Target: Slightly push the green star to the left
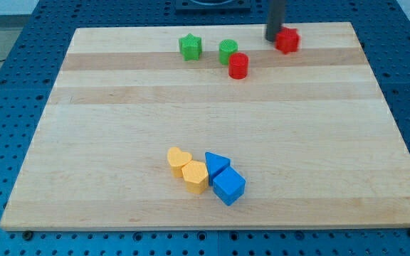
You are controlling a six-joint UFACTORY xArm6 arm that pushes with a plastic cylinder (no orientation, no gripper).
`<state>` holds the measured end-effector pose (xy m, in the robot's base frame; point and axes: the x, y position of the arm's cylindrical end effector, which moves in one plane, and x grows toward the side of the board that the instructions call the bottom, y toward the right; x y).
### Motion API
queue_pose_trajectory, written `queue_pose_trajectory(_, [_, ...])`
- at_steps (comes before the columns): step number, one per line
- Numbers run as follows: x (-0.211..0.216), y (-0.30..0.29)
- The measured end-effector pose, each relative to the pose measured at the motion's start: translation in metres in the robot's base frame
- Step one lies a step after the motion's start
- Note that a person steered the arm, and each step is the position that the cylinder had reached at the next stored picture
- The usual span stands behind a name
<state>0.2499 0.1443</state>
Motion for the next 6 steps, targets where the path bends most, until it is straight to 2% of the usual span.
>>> queue_pose_trajectory(1, [0.008,0.02])
queue_pose_trajectory(2, [0.004,-0.018])
queue_pose_trajectory(3, [0.01,-0.028])
queue_pose_trajectory(4, [-0.001,-0.074])
queue_pose_trajectory(5, [0.014,-0.135])
queue_pose_trajectory(6, [0.024,-0.157])
